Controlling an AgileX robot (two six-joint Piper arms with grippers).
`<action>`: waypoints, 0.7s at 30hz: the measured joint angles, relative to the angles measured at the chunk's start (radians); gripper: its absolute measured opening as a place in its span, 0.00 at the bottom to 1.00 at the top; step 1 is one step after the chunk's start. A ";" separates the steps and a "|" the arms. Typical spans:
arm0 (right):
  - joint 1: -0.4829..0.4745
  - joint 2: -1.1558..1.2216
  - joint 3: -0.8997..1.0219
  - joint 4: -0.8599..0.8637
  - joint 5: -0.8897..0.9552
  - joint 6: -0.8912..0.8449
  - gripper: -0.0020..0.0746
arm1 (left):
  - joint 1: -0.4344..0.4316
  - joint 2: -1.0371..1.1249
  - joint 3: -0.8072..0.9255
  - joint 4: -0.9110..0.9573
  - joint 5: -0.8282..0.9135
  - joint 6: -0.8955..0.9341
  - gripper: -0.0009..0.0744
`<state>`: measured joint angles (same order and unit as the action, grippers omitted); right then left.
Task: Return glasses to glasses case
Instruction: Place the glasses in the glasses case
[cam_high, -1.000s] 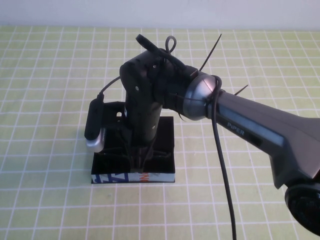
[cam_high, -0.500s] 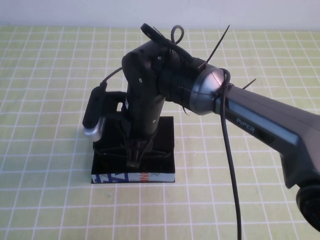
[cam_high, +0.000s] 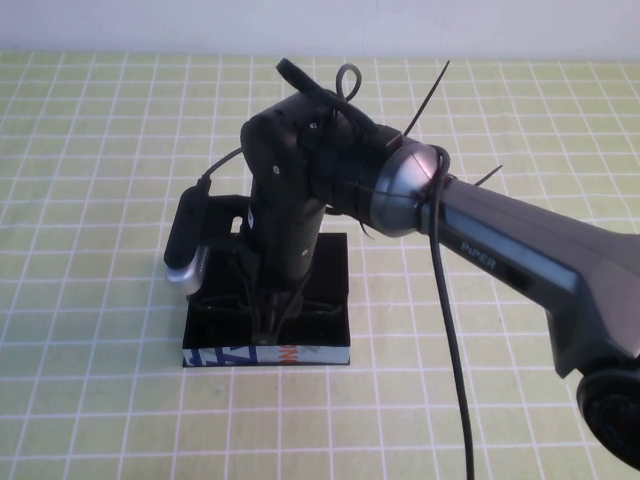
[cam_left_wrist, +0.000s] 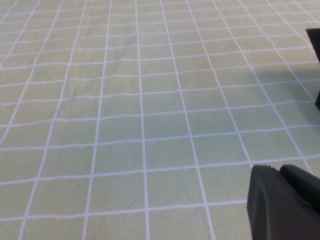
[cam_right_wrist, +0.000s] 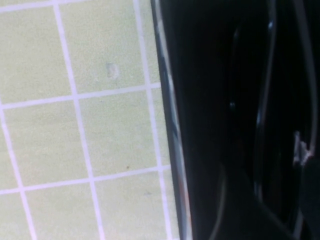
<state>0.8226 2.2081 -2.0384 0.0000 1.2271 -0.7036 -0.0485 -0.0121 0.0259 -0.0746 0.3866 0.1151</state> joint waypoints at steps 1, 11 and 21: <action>0.000 0.002 0.000 0.000 0.000 -0.002 0.35 | 0.000 0.000 0.000 0.000 0.000 0.000 0.01; 0.006 0.014 0.000 -0.026 0.000 -0.002 0.35 | 0.000 0.000 0.000 0.000 0.000 0.000 0.01; 0.006 0.046 0.000 -0.028 0.000 -0.002 0.33 | 0.000 0.000 0.000 0.000 0.000 0.000 0.01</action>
<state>0.8283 2.2538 -2.0384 -0.0278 1.2271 -0.7060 -0.0485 -0.0121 0.0259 -0.0746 0.3866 0.1151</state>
